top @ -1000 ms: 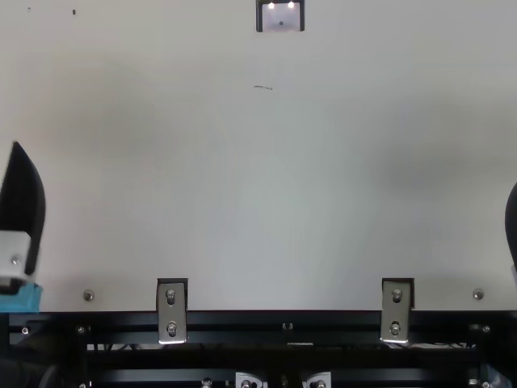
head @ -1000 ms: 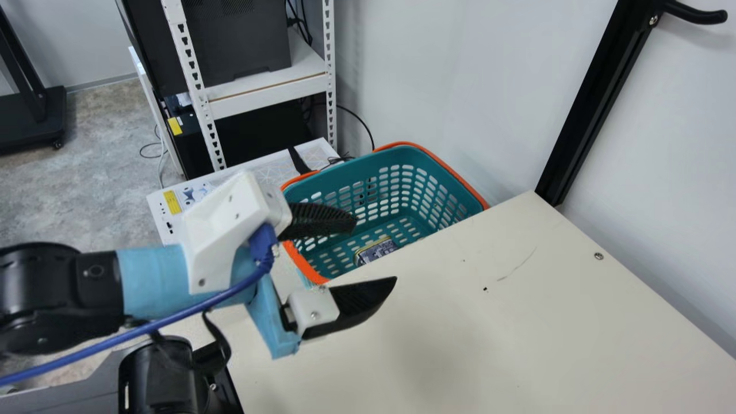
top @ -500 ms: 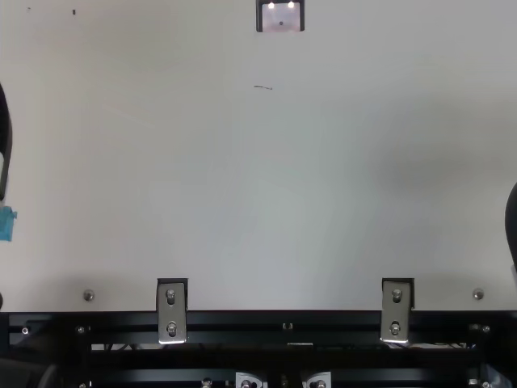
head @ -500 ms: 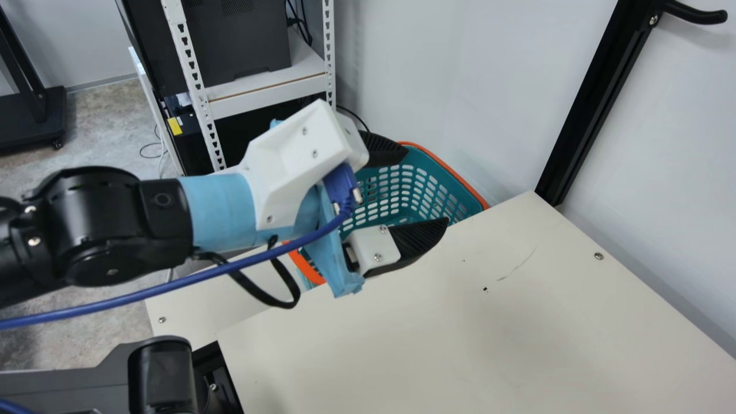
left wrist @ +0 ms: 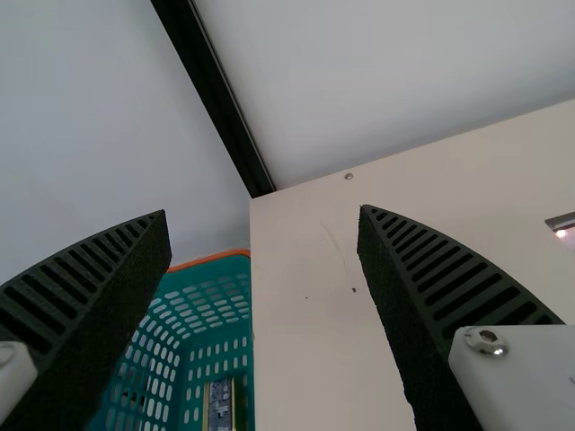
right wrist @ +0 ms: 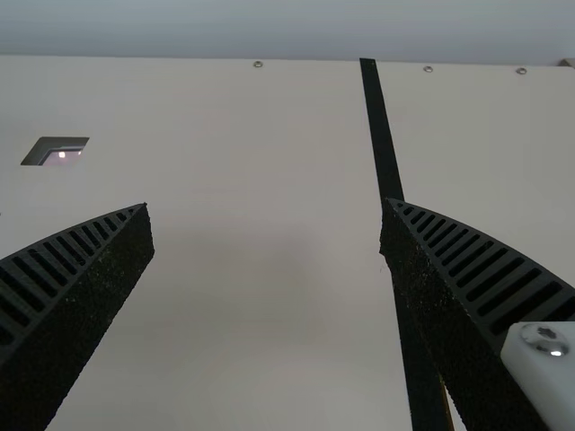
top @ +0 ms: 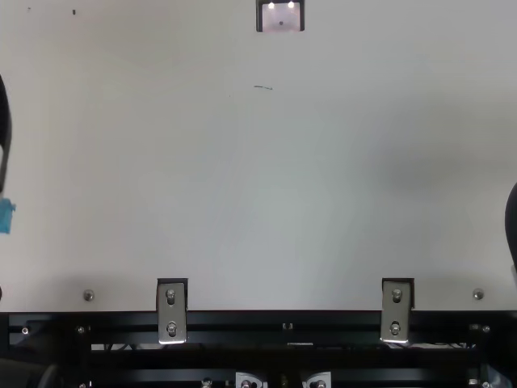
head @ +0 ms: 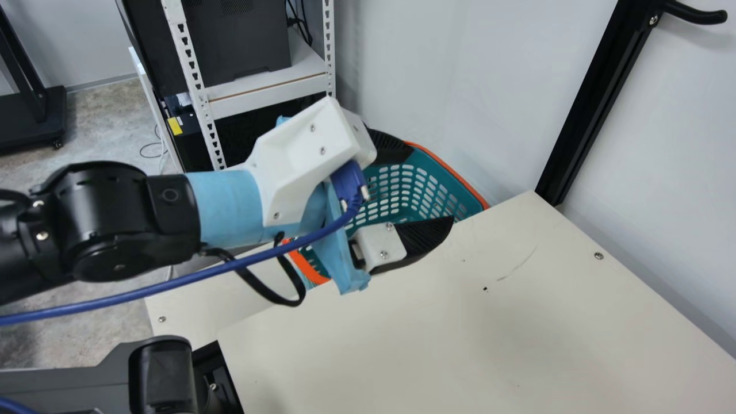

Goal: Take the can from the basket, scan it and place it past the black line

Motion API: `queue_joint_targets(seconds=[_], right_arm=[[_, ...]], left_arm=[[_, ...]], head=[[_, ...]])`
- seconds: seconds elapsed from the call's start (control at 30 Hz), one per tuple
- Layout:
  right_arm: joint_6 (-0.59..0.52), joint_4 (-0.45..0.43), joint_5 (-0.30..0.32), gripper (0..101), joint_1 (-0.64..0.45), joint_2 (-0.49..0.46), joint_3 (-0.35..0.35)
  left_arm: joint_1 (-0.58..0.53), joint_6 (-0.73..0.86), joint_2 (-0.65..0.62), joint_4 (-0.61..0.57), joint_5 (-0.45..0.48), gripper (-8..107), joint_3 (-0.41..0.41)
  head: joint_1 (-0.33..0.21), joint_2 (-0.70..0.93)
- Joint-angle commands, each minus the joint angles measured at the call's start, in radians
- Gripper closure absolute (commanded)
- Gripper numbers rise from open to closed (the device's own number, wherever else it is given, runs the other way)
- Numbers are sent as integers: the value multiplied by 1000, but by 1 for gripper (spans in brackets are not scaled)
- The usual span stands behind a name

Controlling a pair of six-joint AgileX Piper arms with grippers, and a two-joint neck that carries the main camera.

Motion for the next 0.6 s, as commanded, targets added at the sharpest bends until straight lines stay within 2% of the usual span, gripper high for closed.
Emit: queue_joint_targets(seconds=[0.0, 0.23, 0.4, 0.57], right_arm=[[0, 0, 0, 0, 0, 0, 0], [0, 0, 0, 0, 0, 0, 0], [0, 0, 0, 0, 0, 0, 0], [0, 0, 0, 0, 0, 0, 0]], left_arm=[[18, 10, 30, 1, -6, 9, -25], [126, 96, 150, -42, -29, 9, -132], [219, 199, 228, -131, -42, 9, -191], [316, 324, 296, -244, -63, 9, -210]], head=[[-14, 204], [-14, 204], [-14, 204], [-14, 204]])
